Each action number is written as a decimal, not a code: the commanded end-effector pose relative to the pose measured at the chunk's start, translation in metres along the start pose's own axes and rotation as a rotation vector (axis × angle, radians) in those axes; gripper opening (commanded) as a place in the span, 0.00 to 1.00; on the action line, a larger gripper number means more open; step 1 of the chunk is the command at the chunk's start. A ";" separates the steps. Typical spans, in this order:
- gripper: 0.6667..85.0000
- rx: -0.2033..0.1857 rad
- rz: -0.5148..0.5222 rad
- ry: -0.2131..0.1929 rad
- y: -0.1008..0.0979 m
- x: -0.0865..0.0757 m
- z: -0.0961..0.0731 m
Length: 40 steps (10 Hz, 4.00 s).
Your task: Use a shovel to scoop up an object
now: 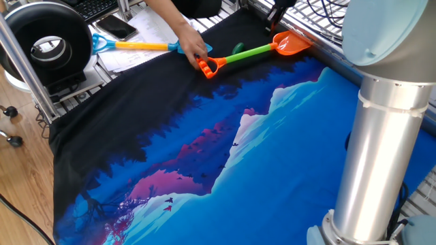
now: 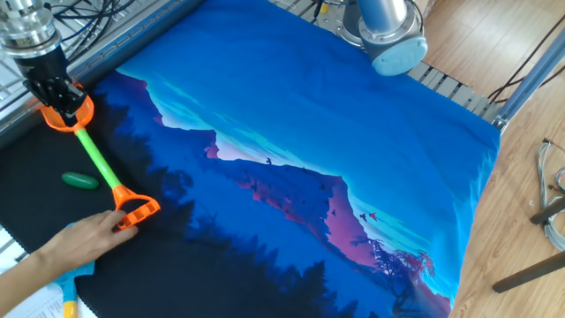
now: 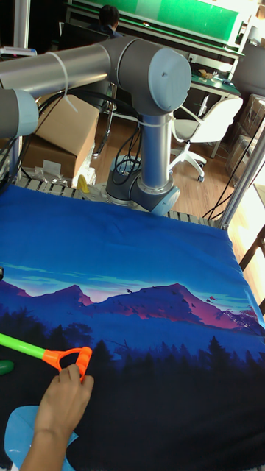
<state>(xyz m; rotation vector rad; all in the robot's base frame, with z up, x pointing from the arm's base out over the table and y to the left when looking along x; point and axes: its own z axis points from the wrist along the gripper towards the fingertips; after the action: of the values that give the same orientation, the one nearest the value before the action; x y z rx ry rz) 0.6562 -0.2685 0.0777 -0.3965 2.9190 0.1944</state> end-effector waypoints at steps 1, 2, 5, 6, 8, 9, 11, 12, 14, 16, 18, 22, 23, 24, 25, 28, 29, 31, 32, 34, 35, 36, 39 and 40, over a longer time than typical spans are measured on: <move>0.01 -0.005 0.001 -0.004 0.001 -0.001 -0.001; 0.01 -0.002 0.002 -0.005 0.001 -0.001 0.000; 0.01 -0.025 0.008 -0.066 0.013 -0.018 -0.003; 0.01 0.011 -0.036 -0.025 0.000 0.001 -0.009; 0.01 0.022 -0.030 -0.018 -0.002 0.002 -0.006; 0.01 0.020 -0.041 -0.019 -0.002 -0.002 -0.002; 0.01 0.026 -0.042 -0.015 0.006 -0.002 0.000; 0.01 0.032 -0.049 -0.007 0.005 0.000 0.001; 0.01 0.019 -0.046 -0.019 0.007 -0.004 0.001; 0.01 0.031 -0.076 -0.010 0.004 -0.003 0.002; 0.01 0.062 -0.134 0.038 -0.006 0.005 0.007; 0.01 0.088 -0.078 -0.003 -0.022 -0.014 0.012; 0.01 0.085 -0.087 0.019 -0.023 -0.009 0.012; 0.01 0.091 -0.117 0.039 -0.025 -0.003 0.010; 0.01 0.064 -0.108 0.054 -0.017 0.004 0.006; 0.01 -0.007 -0.115 0.075 -0.011 0.017 -0.009; 0.01 -0.007 -0.117 0.087 -0.010 0.020 -0.009; 0.02 -0.013 -0.153 0.084 -0.007 0.018 -0.006; 0.02 -0.043 -0.156 0.069 0.002 0.014 -0.005; 0.02 -0.065 -0.188 0.049 0.009 0.009 -0.004; 0.02 -0.064 -0.215 0.046 0.010 0.008 -0.003; 0.02 -0.055 -0.238 0.046 0.011 0.007 0.000; 0.03 -0.019 -0.238 0.043 0.021 0.004 0.013; 0.03 -0.002 -0.247 0.043 0.021 0.003 0.017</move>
<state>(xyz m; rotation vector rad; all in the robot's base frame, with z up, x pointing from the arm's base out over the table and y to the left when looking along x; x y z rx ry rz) 0.6466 -0.2549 0.0679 -0.7539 2.8955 0.1820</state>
